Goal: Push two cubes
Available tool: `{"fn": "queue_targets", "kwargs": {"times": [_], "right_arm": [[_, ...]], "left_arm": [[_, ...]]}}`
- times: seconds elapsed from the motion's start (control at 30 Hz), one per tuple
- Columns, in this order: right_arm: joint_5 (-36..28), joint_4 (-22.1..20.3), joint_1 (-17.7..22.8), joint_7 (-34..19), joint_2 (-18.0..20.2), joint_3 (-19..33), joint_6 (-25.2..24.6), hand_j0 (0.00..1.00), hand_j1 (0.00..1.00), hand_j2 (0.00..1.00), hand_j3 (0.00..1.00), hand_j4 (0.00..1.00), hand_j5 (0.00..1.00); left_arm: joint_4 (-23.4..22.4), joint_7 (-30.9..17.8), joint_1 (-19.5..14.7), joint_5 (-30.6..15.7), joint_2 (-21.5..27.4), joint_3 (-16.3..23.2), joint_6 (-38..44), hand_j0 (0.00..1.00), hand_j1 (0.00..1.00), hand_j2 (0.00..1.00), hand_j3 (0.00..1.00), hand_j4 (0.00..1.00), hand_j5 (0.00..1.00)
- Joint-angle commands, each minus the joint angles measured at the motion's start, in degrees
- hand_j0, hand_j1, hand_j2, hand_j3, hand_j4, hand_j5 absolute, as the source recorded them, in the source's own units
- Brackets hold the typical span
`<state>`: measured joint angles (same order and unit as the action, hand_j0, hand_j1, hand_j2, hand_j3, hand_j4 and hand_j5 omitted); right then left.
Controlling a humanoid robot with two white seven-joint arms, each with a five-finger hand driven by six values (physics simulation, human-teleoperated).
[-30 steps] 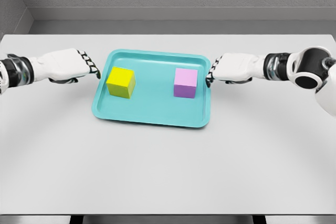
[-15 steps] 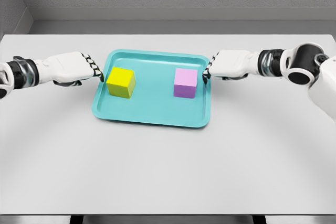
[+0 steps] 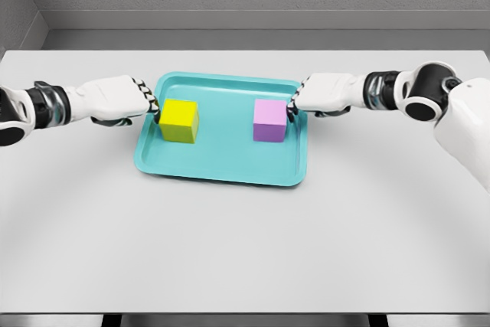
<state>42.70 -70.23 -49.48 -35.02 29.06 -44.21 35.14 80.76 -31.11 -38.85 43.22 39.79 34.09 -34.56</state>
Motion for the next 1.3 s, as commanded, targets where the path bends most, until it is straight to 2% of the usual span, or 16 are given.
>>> {"fn": "queue_targets", "kwargs": {"times": [0.0,1.03,1.27], "right_arm": [[0.10,0.80,0.00,0.02,-0.94,0.00,-0.14,0.64,0.64,0.64,0.64,0.64,0.64],[0.10,0.27,-1.14,0.02,-4.01,-1.76,-0.14,0.64,0.64,0.64,0.64,0.64,0.64],[1.16,2.38,-1.84,0.02,-3.66,-1.84,-0.14,0.64,0.64,0.64,0.64,0.64,0.64]], "left_arm": [[0.19,-0.18,0.00,0.29,-0.51,0.19,-0.44,0.70,0.70,0.70,0.70,0.70,0.70],[1.95,-2.46,-0.61,0.55,-4.81,0.10,-0.44,0.70,0.70,0.70,0.70,0.70,0.70],[1.16,-2.55,-0.26,0.38,-4.73,-0.42,-0.44,0.70,0.70,0.70,0.70,0.70,0.70]]}}
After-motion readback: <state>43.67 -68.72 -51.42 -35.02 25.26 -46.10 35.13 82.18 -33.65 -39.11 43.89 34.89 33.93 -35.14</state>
